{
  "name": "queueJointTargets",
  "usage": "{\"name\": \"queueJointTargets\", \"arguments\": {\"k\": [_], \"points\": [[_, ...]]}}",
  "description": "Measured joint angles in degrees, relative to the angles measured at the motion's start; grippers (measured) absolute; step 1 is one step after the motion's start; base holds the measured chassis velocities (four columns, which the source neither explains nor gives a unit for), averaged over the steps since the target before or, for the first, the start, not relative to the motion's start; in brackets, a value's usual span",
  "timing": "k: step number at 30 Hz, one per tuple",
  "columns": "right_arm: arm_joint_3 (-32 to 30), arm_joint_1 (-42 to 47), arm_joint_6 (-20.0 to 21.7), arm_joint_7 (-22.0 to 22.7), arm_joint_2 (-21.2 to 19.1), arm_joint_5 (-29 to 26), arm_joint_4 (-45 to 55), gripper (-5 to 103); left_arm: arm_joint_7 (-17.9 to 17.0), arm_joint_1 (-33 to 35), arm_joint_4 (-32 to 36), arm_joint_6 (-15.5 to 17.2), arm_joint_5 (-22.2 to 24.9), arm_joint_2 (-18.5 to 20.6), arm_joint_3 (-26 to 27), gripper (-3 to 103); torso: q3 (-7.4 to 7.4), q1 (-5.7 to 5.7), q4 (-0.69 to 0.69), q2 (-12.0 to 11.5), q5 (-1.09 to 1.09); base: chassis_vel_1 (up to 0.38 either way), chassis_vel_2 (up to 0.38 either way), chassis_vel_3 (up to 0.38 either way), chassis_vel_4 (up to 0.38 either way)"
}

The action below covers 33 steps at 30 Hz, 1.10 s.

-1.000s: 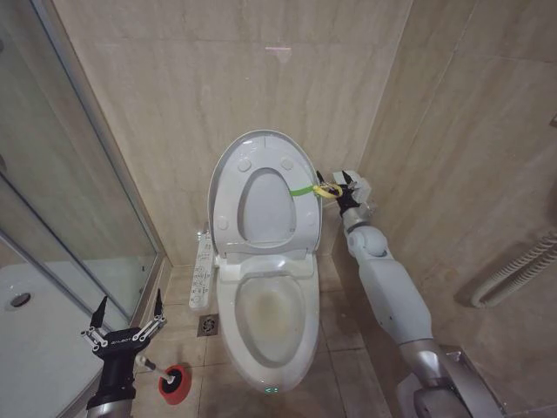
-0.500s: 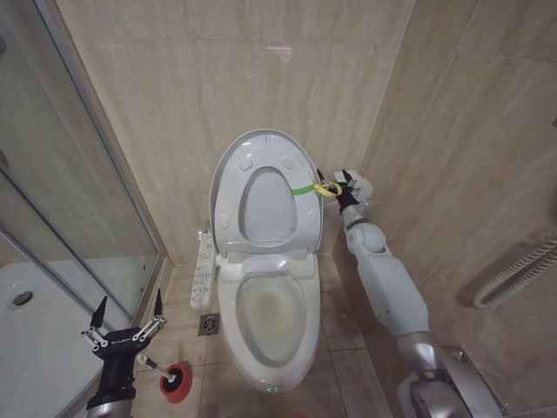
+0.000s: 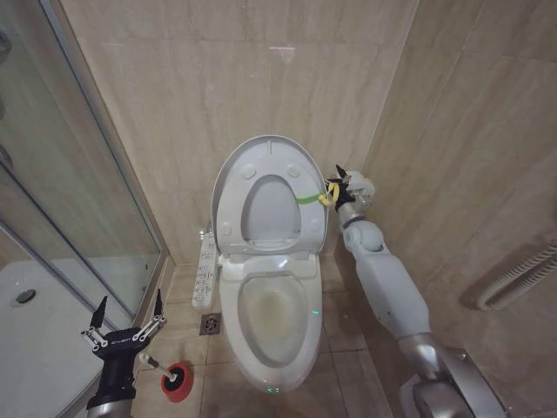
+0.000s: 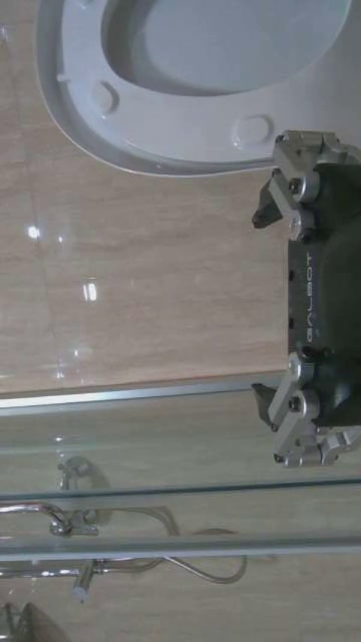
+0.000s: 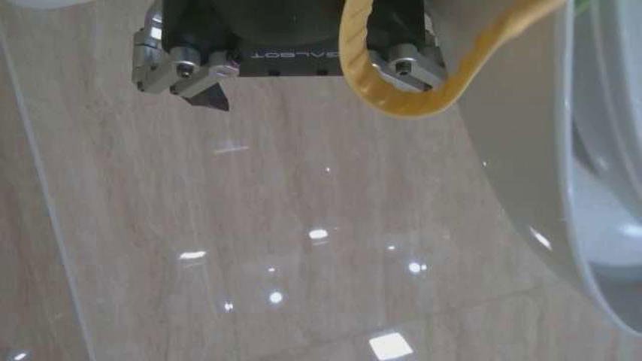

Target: Open the toilet lid, clean the toilet bowl with a toilet brush, close the toilet lid, and flush.

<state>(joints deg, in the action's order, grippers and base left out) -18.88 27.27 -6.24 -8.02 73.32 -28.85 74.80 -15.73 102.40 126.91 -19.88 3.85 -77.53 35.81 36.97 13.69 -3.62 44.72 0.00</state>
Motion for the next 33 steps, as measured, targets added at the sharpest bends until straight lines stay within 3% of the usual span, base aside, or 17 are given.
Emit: {"name": "queueJointTargets", "arguments": {"k": [18, 25, 33], "points": [[0.91, 14.07, 1.83, -0.24, -7.26, -2.94, 18.15, 100, 0.0, 0.0, 0.0, 0.0, 0.0, 0.0, 0.0, 100, 0.0, 0.0, 0.02, 0.0, 0.01, 0.0, 0.0, 0.0, 0.0], [-4.03, 27.51, 1.91, -0.34, -9.75, -3.19, 27.17, 100, 0.0, 0.0, 0.0, 0.0, 0.0, 0.0, 0.0, 100, -0.01, -0.01, -0.01, 0.0, 0.02, 0.0, 0.0, 0.0, 0.0], [-7.36, 33.58, 1.97, 1.25, -9.42, -3.77, 32.41, 100, 0.0, 0.0, 0.0, 0.0, 0.0, 0.0, 0.0, 100, -0.01, -0.01, 0.01, 0.0, 0.01, 0.0, 0.0, 0.0, 0.0]]}}
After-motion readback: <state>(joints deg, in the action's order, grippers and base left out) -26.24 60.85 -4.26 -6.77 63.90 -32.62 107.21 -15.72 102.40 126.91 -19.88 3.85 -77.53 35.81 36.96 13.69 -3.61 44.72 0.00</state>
